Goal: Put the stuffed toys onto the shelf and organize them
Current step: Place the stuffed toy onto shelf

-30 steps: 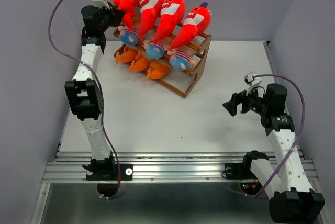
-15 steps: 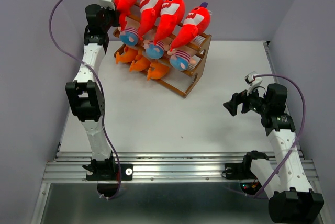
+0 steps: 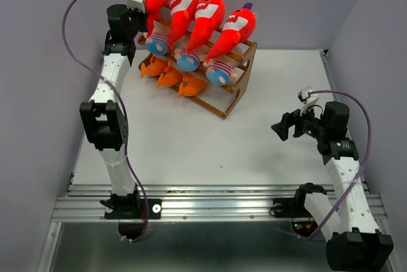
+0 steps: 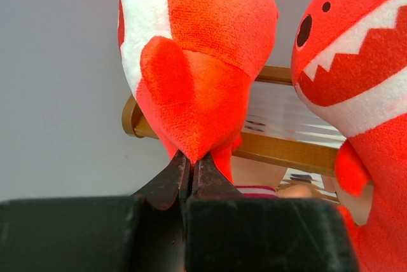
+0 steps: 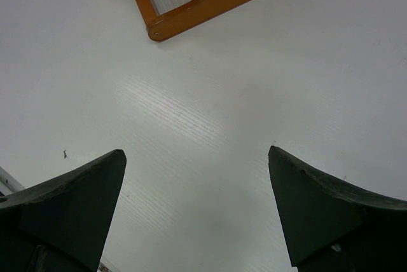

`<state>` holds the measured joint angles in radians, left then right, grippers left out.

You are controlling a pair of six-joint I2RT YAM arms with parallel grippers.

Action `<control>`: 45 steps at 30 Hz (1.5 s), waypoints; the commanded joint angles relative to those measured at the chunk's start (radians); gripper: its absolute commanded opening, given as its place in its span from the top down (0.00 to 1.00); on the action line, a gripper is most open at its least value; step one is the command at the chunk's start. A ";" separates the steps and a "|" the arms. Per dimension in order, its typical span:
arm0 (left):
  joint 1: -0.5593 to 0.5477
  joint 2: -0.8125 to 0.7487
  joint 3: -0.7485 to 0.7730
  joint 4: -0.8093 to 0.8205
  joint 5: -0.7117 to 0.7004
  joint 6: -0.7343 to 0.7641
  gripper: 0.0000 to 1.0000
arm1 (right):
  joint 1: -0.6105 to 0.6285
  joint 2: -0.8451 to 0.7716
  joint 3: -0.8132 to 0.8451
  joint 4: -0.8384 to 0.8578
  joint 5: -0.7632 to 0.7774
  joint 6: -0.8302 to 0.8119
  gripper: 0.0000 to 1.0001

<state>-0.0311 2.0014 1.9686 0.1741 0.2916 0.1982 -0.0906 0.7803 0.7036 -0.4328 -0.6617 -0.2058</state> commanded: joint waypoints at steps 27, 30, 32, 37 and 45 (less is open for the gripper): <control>-0.026 -0.093 -0.033 0.047 -0.039 0.030 0.38 | -0.015 -0.015 -0.006 0.058 -0.013 -0.006 0.02; -0.030 -0.093 -0.030 0.048 -0.034 0.029 0.38 | -0.015 -0.016 -0.006 0.057 -0.013 -0.006 0.02; -0.033 -0.092 -0.030 0.051 -0.037 0.026 0.40 | -0.015 -0.016 -0.006 0.058 -0.013 -0.006 0.02; -0.044 -0.095 -0.033 0.051 -0.037 0.033 0.43 | -0.015 -0.016 -0.006 0.058 -0.013 -0.006 0.02; -0.058 -0.113 -0.045 0.048 -0.045 0.044 0.41 | -0.015 -0.016 -0.004 0.058 -0.015 -0.006 0.02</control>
<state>-0.0788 1.9785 1.9366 0.1673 0.2558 0.2249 -0.0986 0.7792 0.7036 -0.4324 -0.6621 -0.2062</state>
